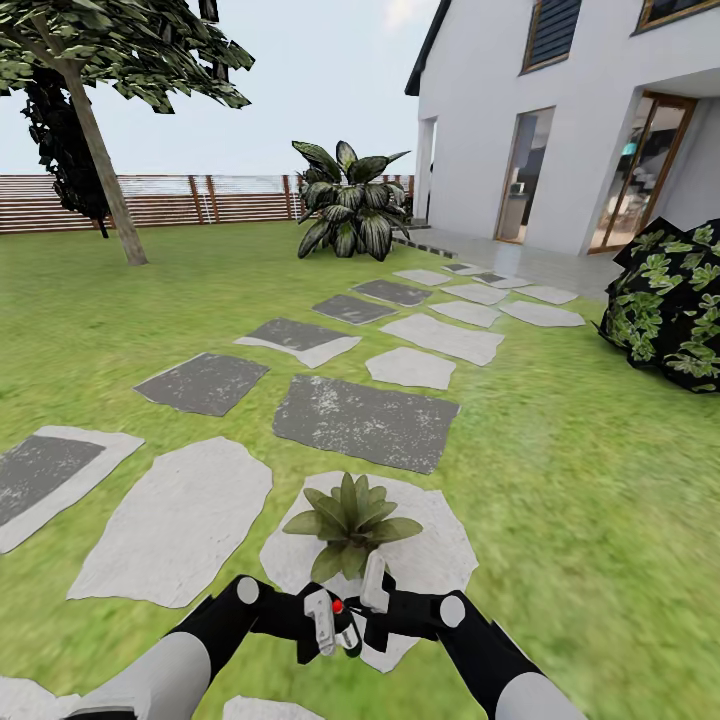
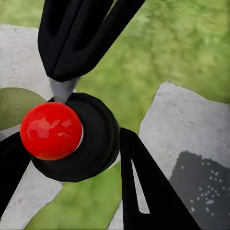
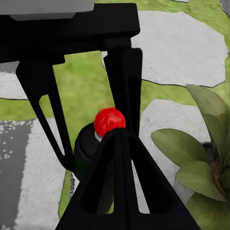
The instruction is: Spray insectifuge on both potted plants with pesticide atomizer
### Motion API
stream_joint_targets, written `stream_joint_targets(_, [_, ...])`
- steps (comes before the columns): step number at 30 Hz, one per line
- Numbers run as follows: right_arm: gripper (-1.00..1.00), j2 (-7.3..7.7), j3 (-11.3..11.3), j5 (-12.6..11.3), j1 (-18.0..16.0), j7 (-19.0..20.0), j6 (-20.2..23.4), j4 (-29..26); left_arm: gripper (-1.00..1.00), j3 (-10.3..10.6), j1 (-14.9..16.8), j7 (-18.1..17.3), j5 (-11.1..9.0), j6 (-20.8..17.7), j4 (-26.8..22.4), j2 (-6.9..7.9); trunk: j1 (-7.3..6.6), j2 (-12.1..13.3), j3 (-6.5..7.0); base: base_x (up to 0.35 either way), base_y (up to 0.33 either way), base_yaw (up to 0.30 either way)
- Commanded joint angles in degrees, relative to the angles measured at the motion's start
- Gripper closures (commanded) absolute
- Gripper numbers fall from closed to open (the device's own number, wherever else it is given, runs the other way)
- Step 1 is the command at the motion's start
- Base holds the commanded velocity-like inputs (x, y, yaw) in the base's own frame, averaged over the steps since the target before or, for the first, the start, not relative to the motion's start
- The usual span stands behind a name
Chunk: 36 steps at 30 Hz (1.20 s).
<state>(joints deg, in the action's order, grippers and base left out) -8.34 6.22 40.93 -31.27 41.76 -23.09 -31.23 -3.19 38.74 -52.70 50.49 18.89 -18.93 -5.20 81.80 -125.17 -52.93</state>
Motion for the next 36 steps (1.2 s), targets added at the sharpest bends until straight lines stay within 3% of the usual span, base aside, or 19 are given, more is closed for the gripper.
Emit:
stream_joint_targets(1, [1.00,-0.01,-0.1,0.5,0.0,0.0,-0.3,-0.1,1.00,-0.3,0.0,-0.2,0.4,0.3,-0.1,-0.05,-0.01,0.0,-0.05,0.000,0.000,0.000])
stream_joint_targets(8, [1.00,-0.01,-0.1,0.5,0.0,0.0,-0.3,-0.1,1.00,-0.3,-0.1,-0.2,0.5,0.5,0.1,0.63,-0.01,0.0,-0.05,0.000,0.000,0.000])
stream_joint_targets(13, [1.00,-0.01,-0.1,0.5,0.0,0.0,-0.3,-0.1,1.00,-0.1,-0.4,-0.2,0.9,0.5,0.0,2.26,-0.01,0.0,-0.05,0.000,0.000,0.000])
stream_joint_targets(19, [1.00,-0.01,-0.1,0.6,0.0,0.0,-0.3,-0.1,1.00,0.2,-0.7,-0.2,1.2,0.5,0.0,5.10,-0.01,0.0,-0.05,0.000,0.000,0.000])
stream_joint_targets(29, [1.00,0.04,0.0,0.6,0.0,0.0,-0.3,0.0,1.00,0.4,-0.9,-0.2,1.1,0.5,0.5,11.37,-0.01,0.0,-0.05,0.000,0.000,0.000])
stream_joint_targets(30, [-1.00,0.08,0.0,0.6,0.0,0.0,-0.3,0.0,1.00,0.4,-0.9,-0.2,1.1,0.5,0.6,12.32,-0.01,0.0,-0.05,0.000,0.000,0.000])
stream_joint_targets(36, [-1.00,0.48,-0.2,0.7,0.0,-0.1,-0.3,0.5,1.00,0.2,-0.9,0.1,1.1,0.4,0.7,13.54,-0.01,0.0,-0.05,0.000,0.000,0.000])
